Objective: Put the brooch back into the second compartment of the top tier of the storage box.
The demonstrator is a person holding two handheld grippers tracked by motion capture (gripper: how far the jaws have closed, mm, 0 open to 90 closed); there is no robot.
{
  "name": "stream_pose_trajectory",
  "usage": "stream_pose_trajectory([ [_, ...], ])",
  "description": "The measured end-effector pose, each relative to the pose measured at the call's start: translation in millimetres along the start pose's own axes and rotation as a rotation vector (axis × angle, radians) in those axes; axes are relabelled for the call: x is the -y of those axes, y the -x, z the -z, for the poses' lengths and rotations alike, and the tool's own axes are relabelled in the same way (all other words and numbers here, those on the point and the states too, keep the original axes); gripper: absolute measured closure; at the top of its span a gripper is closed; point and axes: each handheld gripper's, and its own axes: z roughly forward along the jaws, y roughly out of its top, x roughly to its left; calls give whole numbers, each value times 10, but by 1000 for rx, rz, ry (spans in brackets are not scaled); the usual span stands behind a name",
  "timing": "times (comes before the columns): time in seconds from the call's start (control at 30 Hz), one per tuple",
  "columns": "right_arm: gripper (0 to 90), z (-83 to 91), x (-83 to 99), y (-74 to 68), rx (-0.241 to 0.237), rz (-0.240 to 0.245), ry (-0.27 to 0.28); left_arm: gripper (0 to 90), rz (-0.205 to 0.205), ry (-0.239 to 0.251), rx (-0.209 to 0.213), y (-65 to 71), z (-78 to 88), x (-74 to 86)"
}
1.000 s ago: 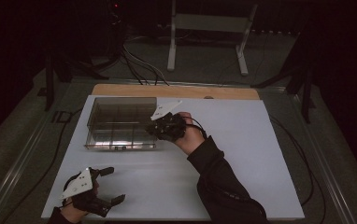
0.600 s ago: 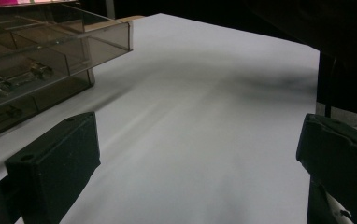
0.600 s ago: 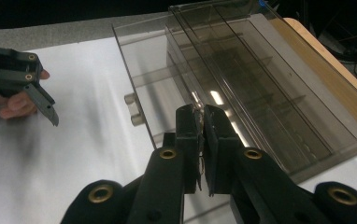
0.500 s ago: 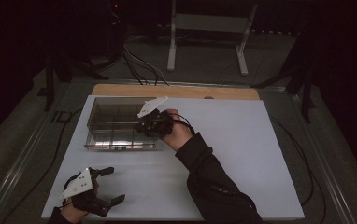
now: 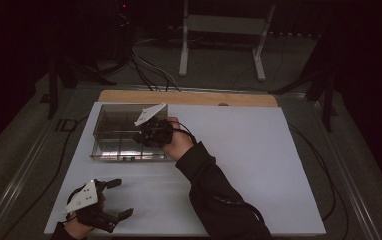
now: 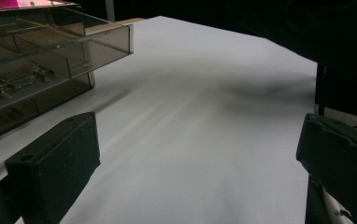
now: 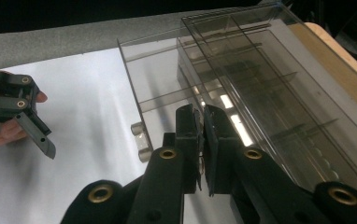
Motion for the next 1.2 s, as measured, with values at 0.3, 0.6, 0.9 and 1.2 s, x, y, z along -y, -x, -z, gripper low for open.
stream_pose_trajectory([
  [0.3, 853, -190, -74, -6, -14, -5, -19, 6, -3, 1, 1, -3, 3, -4],
  [0.6, 853, -337, -126, 6, -25, -14, -33, 6, -2, 3, 3, -2, 13, 0],
  [0.9, 851, -482, -167, 1, -32, -15, -50, 6, 3, 8, 2, -11, 16, -4],
  [1.2, 837, -554, -162, 25, -17, -27, -61, 6, 1, 5, 6, -7, 18, -1],
])
